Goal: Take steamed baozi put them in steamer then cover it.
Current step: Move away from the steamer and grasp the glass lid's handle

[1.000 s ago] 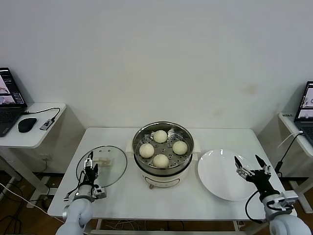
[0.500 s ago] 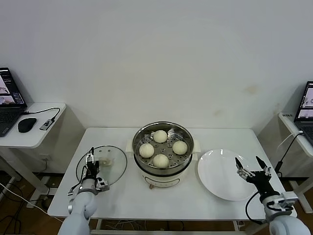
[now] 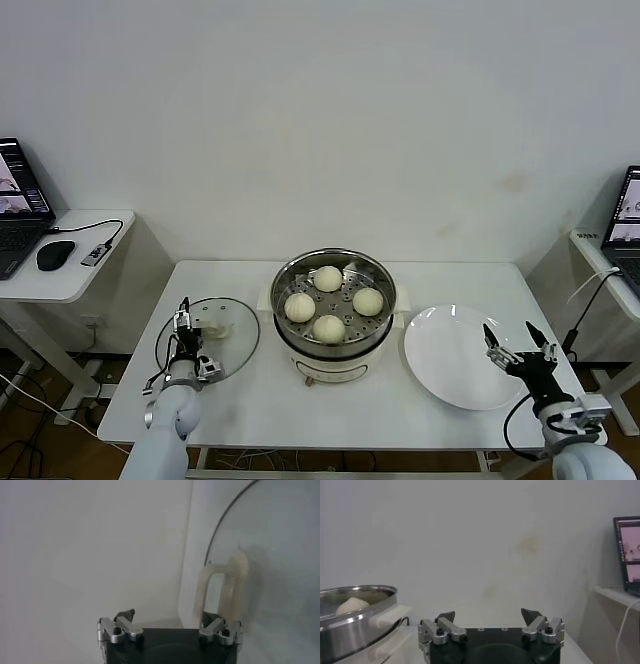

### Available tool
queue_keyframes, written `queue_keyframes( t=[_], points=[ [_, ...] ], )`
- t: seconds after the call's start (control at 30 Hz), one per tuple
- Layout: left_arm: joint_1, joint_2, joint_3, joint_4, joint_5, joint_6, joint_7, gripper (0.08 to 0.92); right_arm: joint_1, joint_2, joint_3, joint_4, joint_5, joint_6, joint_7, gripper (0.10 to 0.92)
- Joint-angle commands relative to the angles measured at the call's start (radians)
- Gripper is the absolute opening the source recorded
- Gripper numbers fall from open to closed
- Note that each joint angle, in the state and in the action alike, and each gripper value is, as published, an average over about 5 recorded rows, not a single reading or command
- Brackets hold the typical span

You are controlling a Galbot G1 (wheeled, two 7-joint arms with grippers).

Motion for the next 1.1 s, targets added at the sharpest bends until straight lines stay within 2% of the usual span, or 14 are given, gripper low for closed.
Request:
queue_keyframes(
  t=[0.03,0.63,0.77,1.1],
  points=[
    [-0.014,0.003,-0.001,0.033,-0.012,0.001,-0.022,0.773,-0.005,0.0,0.001,0.002,-0.003,0.001,-0.002,0.823],
    [-0.007,0.007,0.007,0.045,-0.023,-0.025,-0.021,0.264,-0.022,0.01,0.006,0.011,-0.019,0.006,-0.005,0.823],
    [0.01,0.011,0.007,0.011,-0.03,-0.016,-0.013,0.159,-0.023,0.011,0.006,0.016,-0.022,0.006,-0.007,0.823],
    [0.165,0.014,-0.004,-0.32,-0.063,0.22,0.089,0.143,-0.016,0.013,0.011,0.022,-0.023,0.018,-0.015,0.823]
  ],
)
